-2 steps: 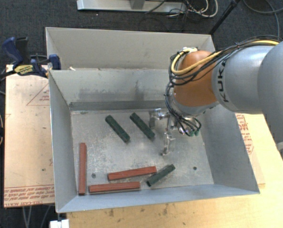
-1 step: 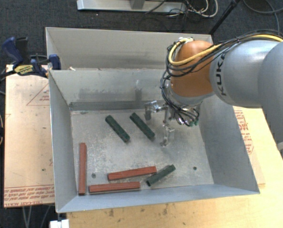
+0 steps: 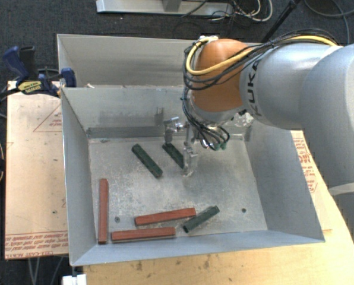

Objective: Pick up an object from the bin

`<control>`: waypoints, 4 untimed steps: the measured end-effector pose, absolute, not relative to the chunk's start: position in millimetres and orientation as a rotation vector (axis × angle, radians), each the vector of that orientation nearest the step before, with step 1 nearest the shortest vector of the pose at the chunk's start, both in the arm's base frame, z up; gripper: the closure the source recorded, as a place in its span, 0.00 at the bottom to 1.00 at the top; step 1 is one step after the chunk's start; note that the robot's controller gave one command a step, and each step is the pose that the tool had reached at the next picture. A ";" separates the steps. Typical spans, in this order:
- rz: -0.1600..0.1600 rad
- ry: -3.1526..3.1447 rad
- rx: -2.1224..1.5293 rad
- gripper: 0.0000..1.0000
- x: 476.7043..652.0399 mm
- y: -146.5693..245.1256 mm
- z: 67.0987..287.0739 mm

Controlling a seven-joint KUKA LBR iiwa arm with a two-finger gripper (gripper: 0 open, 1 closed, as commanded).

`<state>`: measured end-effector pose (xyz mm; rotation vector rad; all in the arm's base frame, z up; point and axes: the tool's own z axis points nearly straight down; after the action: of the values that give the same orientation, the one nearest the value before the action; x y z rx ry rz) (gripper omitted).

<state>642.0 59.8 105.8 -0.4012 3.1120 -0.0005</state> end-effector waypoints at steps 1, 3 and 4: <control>0.002 3.067 -0.672 1.00 596.6 63.3 70.4; 0.002 3.061 -0.687 1.00 631.7 89.5 112.9; 0.002 3.062 -0.686 0.00 631.6 89.5 112.9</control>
Offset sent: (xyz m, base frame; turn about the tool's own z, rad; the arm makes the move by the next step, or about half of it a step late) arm 0.0000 0.0000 0.0000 0.0000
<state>631.6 89.5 112.9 -0.6865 3.0615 0.0022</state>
